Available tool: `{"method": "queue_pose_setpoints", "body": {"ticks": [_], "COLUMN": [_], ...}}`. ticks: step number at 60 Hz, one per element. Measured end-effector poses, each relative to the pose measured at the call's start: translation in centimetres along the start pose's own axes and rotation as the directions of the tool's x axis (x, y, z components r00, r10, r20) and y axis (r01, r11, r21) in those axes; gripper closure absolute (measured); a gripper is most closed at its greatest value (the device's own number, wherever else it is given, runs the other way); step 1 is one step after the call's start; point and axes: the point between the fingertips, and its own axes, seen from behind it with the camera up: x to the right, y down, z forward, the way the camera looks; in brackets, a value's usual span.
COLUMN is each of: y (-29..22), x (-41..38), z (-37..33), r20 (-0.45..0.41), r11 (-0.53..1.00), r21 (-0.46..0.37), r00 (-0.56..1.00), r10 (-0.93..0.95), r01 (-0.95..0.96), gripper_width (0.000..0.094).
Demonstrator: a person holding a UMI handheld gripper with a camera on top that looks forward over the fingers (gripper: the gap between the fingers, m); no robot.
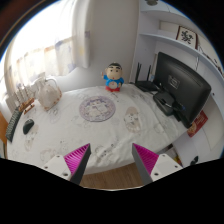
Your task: Arrange mouse
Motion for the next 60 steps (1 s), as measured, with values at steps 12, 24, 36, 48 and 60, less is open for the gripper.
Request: {"method": "queue_pose_setpoints", "body": {"ticks": [12,24,36,48,60], "y": [0.4,1.1,2.5,4.9,7.3], "x": [-6.9,-16.3,-26.6,-37.2,-45.7], "z": [-0.3,-1.0,-2.4,-4.1,-5.0], "r20": [0.046,0.09,0.143,0.211,0.257], "r11": [0.998,0.993,0.99,0.984,0.982], "r21": [0.015,0.023,0.019,0.022,0.034], "r00": [0.997,0.989,0.98,0.962,0.947], "r10": [-0.067,-0.115,-0.139,-0.175,-0.19], "r01": [0.067,0.114,0.137,0.175,0.188], "gripper_width": [0.0074,0.0076,0.0078,0.0078,0.0078]}}
